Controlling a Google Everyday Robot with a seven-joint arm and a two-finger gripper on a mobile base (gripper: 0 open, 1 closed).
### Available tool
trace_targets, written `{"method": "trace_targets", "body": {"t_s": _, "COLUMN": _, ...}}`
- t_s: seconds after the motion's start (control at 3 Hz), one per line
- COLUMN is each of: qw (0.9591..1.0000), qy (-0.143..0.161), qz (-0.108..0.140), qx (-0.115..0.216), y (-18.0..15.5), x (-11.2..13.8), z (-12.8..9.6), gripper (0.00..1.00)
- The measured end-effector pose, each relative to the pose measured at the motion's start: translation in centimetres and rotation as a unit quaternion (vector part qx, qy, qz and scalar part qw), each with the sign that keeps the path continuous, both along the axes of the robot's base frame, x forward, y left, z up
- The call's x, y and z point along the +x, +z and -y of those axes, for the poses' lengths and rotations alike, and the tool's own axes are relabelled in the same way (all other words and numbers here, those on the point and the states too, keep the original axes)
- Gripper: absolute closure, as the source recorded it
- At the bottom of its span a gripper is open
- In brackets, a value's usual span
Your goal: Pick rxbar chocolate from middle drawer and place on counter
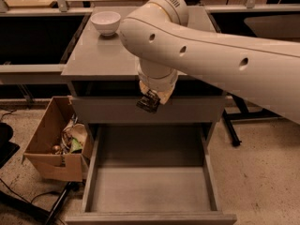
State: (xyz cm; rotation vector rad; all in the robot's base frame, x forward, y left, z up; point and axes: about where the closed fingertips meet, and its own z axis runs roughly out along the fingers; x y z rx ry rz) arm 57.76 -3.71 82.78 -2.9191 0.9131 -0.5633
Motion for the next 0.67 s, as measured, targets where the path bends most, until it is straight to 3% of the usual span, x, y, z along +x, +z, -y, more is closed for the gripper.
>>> {"method": "trace_targets", "body": {"t_s": 0.33, "qw": 0.9995, "qy": -0.003, "qz": 0.031, "qx": 0.001, "y": 2.3, "x": 2.2, "z": 2.3, "gripper": 1.0}}
{"method": "trace_targets", "body": {"t_s": 0.67, "qw": 0.9971, "qy": 0.003, "qz": 0.075, "qx": 0.013, "y": 6.8, "x": 6.3, "z": 5.6, "gripper": 1.0}}
